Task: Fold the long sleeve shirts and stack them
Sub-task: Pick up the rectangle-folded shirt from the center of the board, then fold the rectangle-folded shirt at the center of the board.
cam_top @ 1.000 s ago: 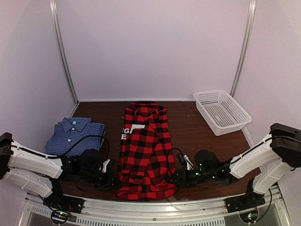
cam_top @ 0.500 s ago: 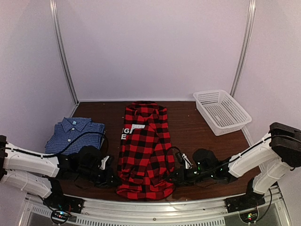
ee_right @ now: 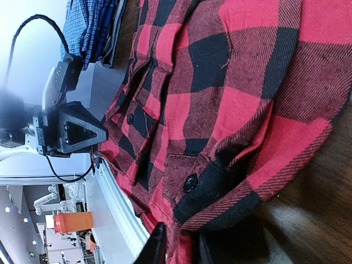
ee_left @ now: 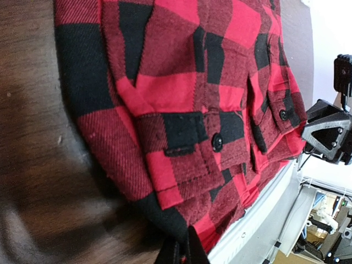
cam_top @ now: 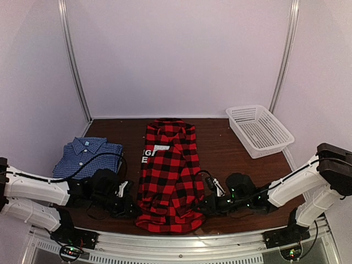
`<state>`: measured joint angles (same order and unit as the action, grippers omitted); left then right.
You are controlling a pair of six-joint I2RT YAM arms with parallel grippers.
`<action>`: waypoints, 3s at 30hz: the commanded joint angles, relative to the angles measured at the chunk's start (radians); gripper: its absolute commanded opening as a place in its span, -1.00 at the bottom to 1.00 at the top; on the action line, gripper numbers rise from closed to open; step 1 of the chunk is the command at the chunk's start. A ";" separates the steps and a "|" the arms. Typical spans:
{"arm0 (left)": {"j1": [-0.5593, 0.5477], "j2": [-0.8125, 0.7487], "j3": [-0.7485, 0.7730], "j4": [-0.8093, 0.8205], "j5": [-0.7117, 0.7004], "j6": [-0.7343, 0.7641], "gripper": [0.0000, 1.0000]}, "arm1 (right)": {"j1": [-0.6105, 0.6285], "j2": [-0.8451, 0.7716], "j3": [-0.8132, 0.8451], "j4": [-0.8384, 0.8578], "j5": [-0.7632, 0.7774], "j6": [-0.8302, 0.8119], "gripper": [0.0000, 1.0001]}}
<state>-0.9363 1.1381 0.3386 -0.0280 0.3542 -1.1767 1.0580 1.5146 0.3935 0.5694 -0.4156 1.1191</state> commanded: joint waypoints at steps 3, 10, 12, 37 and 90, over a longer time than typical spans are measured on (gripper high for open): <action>0.008 0.021 -0.019 -0.021 -0.041 0.018 -0.38 | -0.006 -0.004 -0.039 0.032 0.016 0.005 -0.28; 0.020 0.012 -0.034 -0.032 -0.101 0.015 0.23 | -0.015 0.002 -0.068 0.054 0.032 0.022 -0.06; 0.030 0.022 -0.041 -0.011 -0.100 0.014 0.29 | -0.022 0.008 -0.075 0.072 0.033 0.026 0.00; 0.085 0.187 0.017 0.091 0.035 0.011 -0.66 | -0.033 0.109 -0.027 0.207 -0.056 0.045 -0.80; 0.365 0.761 0.518 0.124 0.174 0.026 -1.00 | -0.443 0.431 0.336 0.003 -0.128 -0.099 -1.00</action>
<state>-0.4992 1.9499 0.9619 0.1349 0.5625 -1.1294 0.5865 2.0342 0.8402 0.6609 -0.5755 1.0786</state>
